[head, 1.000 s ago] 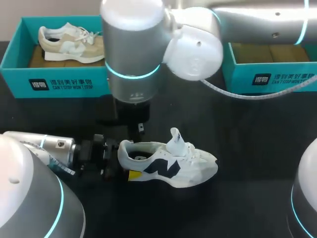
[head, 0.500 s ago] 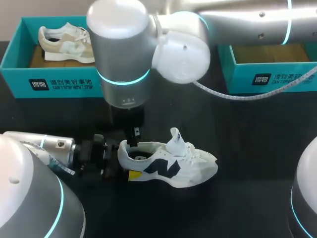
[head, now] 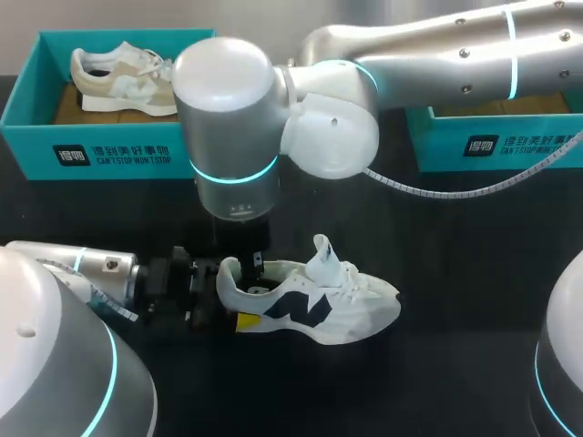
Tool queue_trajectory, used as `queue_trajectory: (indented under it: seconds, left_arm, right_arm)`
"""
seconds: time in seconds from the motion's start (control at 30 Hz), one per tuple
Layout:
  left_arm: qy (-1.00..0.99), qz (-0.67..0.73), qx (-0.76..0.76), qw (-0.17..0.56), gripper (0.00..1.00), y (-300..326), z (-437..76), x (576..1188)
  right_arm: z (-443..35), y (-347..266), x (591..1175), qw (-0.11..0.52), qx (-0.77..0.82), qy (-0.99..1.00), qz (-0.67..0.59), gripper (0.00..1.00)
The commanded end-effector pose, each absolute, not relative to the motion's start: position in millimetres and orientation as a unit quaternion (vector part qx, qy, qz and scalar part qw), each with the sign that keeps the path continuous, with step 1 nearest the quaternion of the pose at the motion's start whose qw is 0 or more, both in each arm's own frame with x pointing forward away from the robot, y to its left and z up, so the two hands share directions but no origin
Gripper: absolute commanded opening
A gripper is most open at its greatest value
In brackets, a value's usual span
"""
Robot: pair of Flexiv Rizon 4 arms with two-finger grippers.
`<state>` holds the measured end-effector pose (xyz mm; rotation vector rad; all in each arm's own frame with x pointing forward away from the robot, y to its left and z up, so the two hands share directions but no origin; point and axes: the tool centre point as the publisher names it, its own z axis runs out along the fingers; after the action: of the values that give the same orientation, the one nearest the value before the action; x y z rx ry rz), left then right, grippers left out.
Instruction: Take the shoe out of the shoebox, open the shoe tongue, remove and reinsert the insole, then place the shoe into the shoebox
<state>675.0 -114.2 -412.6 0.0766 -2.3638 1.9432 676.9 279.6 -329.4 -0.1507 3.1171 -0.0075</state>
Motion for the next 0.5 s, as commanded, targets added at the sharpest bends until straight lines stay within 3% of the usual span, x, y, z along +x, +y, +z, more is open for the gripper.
queue_trajectory:
  seconds: [0.03,0.5]
  left_arm:
    - [-0.772,0.634,0.026,0.04,0.0,-111.5,-414.9,675.4]
    - [-0.772,0.634,0.026,0.04,0.0,-111.5,-414.9,675.4]
  right_arm:
    - [-342.3,283.3,678.3,0.01,-0.036,0.999,-0.014,0.0]
    - [-379.6,274.4,682.7,-0.013,0.029,0.998,-0.051,0.0]
